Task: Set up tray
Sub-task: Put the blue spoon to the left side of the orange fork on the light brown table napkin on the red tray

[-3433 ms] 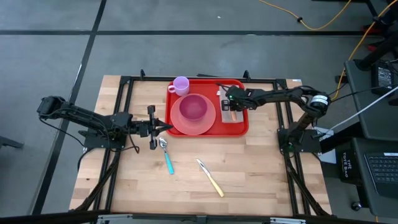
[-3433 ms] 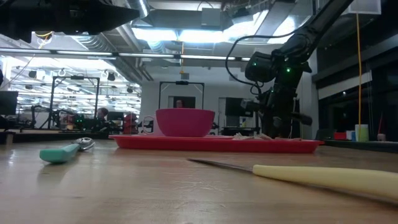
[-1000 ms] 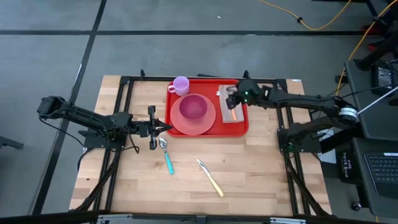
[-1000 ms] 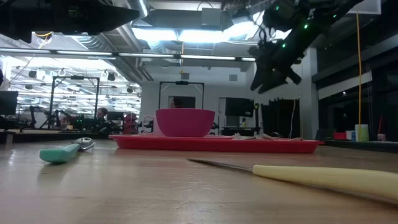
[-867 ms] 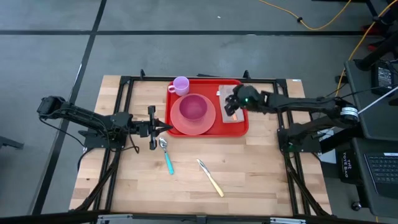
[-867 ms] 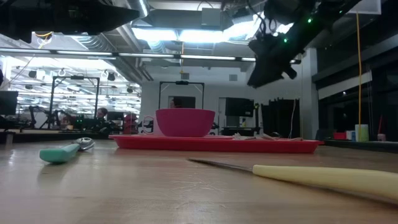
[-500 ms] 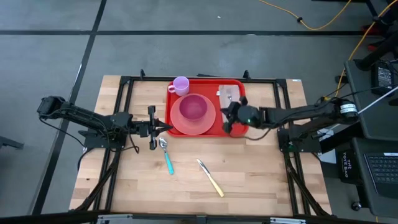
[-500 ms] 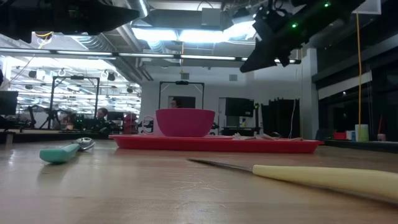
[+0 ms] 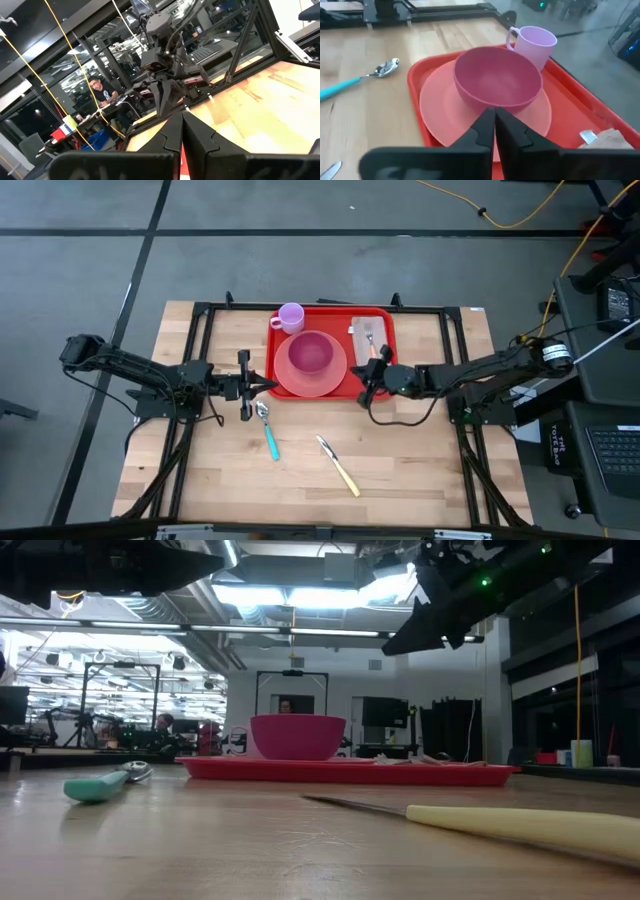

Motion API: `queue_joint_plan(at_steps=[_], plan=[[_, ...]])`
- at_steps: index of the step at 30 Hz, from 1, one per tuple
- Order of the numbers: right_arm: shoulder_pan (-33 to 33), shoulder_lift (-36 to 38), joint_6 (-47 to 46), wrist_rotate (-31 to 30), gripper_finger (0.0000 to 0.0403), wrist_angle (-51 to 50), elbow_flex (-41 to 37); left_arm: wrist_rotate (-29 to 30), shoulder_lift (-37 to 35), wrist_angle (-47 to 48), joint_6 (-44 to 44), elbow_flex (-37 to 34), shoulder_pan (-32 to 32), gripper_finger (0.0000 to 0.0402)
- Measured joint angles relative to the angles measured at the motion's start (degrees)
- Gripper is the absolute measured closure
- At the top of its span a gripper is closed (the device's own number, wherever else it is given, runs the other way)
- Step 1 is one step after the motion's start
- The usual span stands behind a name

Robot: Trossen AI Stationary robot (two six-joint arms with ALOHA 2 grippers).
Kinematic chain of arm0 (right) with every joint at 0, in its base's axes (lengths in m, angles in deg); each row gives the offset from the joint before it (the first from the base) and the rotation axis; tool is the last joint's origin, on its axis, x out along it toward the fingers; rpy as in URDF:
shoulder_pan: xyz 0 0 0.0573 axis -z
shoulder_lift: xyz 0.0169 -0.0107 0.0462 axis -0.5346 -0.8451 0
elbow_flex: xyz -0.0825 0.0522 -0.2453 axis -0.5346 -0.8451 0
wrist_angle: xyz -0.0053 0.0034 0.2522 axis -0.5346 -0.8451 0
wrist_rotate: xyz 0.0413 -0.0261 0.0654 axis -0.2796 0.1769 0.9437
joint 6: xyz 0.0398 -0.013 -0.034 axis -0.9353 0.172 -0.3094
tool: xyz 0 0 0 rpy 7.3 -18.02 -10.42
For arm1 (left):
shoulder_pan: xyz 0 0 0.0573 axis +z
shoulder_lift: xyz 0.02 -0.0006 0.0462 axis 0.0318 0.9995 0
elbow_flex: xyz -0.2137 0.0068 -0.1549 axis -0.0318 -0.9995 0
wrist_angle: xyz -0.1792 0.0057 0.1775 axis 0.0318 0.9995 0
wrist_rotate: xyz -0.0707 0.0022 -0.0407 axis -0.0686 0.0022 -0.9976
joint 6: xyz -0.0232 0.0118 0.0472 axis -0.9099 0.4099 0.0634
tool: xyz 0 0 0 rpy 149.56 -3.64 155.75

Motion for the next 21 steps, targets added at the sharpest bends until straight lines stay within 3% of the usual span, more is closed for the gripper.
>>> queue_joint_plan(at_steps=[13,21], plan=[[1.2,-4.1,7.6,2.3,0.0397,11.1,0.0,0.0,0.0,0.4,0.0,0.0,0.0,0.0398],[2.1,-6.5,10.3,4.6,0.0377,14.6,0.0,0.0,0.0,0.5,0.0,0.0,0.0,0.0398]])
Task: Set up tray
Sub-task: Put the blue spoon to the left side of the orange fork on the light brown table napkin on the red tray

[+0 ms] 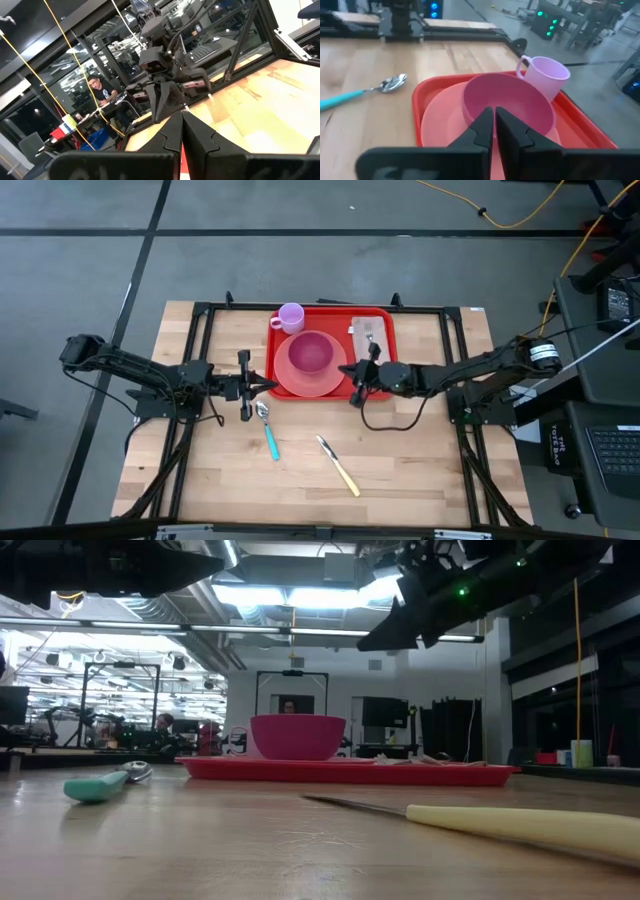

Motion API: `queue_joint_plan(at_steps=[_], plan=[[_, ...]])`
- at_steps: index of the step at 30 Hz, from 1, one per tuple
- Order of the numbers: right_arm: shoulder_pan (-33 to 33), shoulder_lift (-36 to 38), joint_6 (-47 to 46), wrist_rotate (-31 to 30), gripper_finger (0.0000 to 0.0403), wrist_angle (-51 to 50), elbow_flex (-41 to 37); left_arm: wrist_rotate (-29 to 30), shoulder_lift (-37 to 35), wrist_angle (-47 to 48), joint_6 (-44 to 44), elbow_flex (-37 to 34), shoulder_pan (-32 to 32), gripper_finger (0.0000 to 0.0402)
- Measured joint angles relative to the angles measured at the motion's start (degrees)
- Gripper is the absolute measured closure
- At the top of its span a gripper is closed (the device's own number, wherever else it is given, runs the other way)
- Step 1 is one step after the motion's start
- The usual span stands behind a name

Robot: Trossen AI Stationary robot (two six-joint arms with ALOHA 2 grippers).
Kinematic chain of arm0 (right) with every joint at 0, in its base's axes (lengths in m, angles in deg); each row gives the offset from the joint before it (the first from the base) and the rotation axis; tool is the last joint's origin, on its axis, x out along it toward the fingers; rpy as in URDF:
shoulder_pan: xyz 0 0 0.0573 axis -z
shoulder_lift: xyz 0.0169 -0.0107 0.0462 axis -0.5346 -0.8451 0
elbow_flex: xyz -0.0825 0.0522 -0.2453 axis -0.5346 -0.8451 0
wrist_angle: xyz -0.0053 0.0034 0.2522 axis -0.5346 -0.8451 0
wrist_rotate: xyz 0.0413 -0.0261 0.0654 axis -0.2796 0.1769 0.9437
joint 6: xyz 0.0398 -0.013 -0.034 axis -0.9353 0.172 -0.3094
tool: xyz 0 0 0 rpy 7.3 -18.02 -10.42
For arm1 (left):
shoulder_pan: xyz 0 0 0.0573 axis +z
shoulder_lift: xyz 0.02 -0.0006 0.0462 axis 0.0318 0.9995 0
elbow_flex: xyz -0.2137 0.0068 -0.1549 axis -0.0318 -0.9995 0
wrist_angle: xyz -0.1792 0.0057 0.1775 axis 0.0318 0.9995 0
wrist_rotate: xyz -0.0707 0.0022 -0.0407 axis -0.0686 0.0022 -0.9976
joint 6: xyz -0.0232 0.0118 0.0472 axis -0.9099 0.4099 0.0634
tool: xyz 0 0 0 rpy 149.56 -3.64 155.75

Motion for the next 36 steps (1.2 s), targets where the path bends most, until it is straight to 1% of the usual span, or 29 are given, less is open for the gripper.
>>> queue_joint_plan(at_steps=[3,8,12,15,19,23,25,27,29,31,34,36], plan=[[0.3,-0.1,0.4,0.6,0.0379,0.6,0.0,0.0,0.0,0.0,0.0,0.0,0.0,0.0398],[0.7,-0.1,0.2,0.9,0.0392,2.2,0.0,0.0,0.0,0.0,0.0,0.0,0.0,0.0398],[0.8,-0.1,0.2,5.8,0.0397,2.1,0.0,0.0,0.0,-0.1,-0.8,0.0,0.0,0.0398],[1.0,-0.1,0.4,7.8,0.0390,2.0,0.0,0.0,0.0,-0.1,-2.9,0.0,0.0,0.0398],[1.5,-0.1,0.3,7.7,0.0381,2.0,0.0,0.0,0.0,-0.1,-6.5,0.0,0.0,0.0398],[2.6,-0.1,0.2,7.7,0.0385,2.0,0.0,0.0,0.0,0.0,-12.9,0.0,0.0,0.0398],[3.3,-0.1,0.1,7.7,0.0389,2.0,0.0,-0.1,0.0,0.7,-14.5,0.0,0.0,0.0398],[3.9,-0.1,0.0,7.6,0.0392,2.0,0.0,-1.1,0.0,4.2,-16.0,0.0,0.0,0.0398],[4.3,-0.1,-0.1,7.6,0.0393,2.0,0.0,-3.4,0.0,9.2,-17.3,0.0,0.0,0.0399],[4.6,-0.1,-0.1,7.6,0.0393,2.0,0.0,-4.8,0.0,14.5,-21.1,0.4,0.0,0.0400],[5.0,-0.1,-0.1,7.6,0.0388,2.0,0.0,-5.7,0.2,22.8,-27.5,3.4,-0.1,0.0400],[5.3,-0.1,-0.1,7.6,0.0386,2.0,0.0,-6.2,1.0,27.7,-29.9,6.2,-0.5,0.0400]])
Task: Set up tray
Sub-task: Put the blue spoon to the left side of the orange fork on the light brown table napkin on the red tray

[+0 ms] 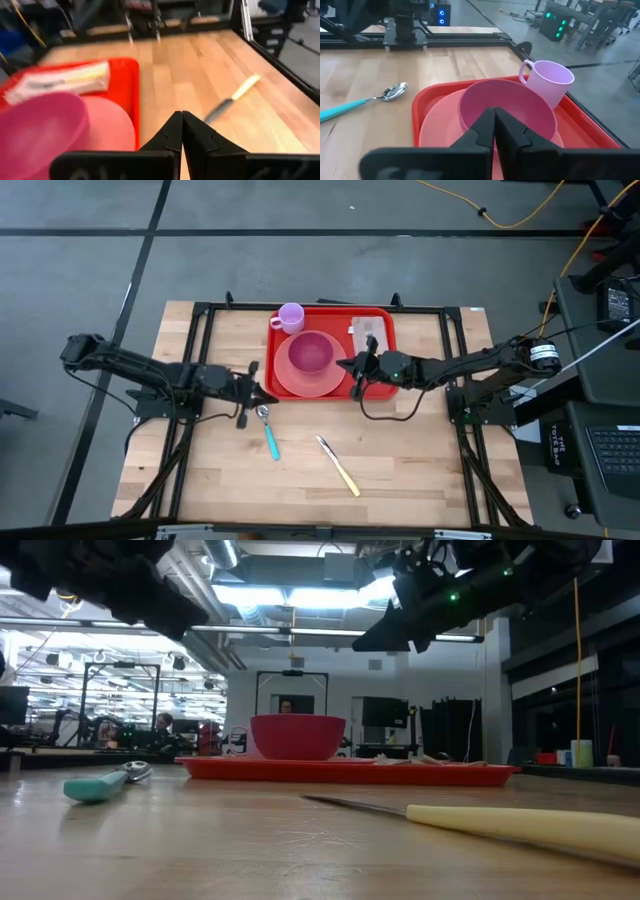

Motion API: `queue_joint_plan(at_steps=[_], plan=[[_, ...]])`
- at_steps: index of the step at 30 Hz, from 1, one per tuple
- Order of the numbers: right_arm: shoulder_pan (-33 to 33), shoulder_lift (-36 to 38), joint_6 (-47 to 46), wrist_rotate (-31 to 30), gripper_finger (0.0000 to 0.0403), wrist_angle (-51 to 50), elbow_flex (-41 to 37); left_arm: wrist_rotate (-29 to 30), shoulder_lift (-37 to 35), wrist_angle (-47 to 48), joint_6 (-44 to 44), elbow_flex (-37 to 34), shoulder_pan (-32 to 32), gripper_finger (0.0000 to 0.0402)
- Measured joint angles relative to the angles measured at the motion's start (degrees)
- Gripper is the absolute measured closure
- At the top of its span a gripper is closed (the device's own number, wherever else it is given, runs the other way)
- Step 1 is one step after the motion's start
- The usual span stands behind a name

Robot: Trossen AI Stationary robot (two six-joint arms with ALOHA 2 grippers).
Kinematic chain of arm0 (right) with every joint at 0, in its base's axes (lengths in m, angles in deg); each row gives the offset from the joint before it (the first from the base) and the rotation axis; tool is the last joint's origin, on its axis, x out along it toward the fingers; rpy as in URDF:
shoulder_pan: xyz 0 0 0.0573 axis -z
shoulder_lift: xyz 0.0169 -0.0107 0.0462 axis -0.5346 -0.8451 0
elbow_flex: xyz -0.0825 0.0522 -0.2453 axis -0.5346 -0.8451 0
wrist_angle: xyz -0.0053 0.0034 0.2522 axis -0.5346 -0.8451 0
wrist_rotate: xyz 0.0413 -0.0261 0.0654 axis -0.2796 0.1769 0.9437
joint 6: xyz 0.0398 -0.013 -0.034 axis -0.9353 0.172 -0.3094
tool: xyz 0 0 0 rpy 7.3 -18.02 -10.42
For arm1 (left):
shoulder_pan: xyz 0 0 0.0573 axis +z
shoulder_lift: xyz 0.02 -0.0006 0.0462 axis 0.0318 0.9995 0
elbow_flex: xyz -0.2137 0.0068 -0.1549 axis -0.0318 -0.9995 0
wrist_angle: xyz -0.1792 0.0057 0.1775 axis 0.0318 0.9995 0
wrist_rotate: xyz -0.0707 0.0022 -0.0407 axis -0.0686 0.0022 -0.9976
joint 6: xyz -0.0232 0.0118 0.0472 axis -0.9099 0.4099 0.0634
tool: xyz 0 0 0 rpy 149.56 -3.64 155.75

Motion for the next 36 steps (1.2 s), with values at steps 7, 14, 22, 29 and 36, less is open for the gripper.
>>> queue_joint_plan(at_steps=[7,14,22,29,36], plan=[[0.3,0.0,0.1,0.0,0.0393,-0.7,0.0,-1.4,6.6,12.2,1.8,9.2,-0.4,0.0399],[0.3,0.0,0.0,0.0,0.0384,-0.6,0.0,-10.5,16.2,26.4,9.4,18.8,3.3,0.0398],[0.3,0.0,-0.1,0.0,0.0380,-0.6,0.0,-10.4,23.8,38.3,18.8,27.0,4.4,0.0400],[0.3,0.0,-1.4,0.0,0.0390,-0.6,0.0,-7.9,25.6,38.3,19.4,27.1,4.3,0.0396],[0.3,0.0,-1.5,0.0,0.0389,-0.5,0.0,-5.4,25.8,39.6,20.4,27.1,4.3,0.0384]])
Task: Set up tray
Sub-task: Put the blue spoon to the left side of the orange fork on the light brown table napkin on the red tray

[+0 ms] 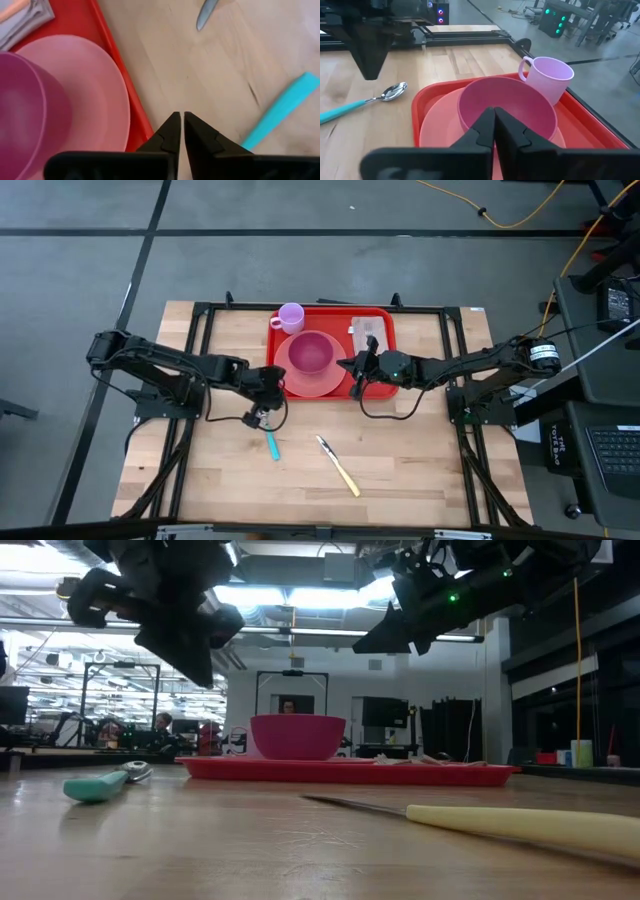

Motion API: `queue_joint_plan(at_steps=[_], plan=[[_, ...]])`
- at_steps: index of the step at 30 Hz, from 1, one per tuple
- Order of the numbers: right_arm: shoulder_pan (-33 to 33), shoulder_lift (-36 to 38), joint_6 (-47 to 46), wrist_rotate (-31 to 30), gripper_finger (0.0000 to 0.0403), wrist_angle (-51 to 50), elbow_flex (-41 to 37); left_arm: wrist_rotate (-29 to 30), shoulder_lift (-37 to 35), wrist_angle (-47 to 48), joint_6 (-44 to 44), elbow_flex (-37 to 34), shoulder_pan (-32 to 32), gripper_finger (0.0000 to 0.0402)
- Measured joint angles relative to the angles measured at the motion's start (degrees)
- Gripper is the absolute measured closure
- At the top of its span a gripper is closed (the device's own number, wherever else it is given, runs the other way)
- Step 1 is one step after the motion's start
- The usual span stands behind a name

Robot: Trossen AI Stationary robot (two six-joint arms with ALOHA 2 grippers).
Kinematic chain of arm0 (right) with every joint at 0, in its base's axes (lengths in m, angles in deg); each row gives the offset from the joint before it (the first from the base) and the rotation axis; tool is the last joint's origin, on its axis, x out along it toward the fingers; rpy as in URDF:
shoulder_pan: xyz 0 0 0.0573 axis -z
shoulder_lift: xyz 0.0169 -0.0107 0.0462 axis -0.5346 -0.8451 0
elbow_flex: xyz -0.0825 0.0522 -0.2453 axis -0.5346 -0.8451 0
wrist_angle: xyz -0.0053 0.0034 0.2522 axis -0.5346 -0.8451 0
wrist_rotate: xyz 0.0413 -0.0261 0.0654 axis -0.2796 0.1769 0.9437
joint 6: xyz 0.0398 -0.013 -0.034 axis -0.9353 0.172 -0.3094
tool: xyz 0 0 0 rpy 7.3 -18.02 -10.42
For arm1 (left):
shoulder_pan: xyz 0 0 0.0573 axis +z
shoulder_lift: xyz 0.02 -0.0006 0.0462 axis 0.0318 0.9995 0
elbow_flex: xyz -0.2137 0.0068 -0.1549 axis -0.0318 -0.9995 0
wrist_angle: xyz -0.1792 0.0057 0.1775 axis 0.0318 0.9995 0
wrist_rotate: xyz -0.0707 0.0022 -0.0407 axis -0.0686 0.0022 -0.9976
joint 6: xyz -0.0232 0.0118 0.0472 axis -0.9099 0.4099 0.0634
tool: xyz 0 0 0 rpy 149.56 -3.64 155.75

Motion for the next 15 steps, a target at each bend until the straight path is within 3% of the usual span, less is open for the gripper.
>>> queue_joint_plan(at_steps=[15], plan=[[0.0,0.0,-1.5,0.0,0.0392,-0.4,0.0,5.9,0.1,5.1,7.4,0.0,-3.5,0.0256]])
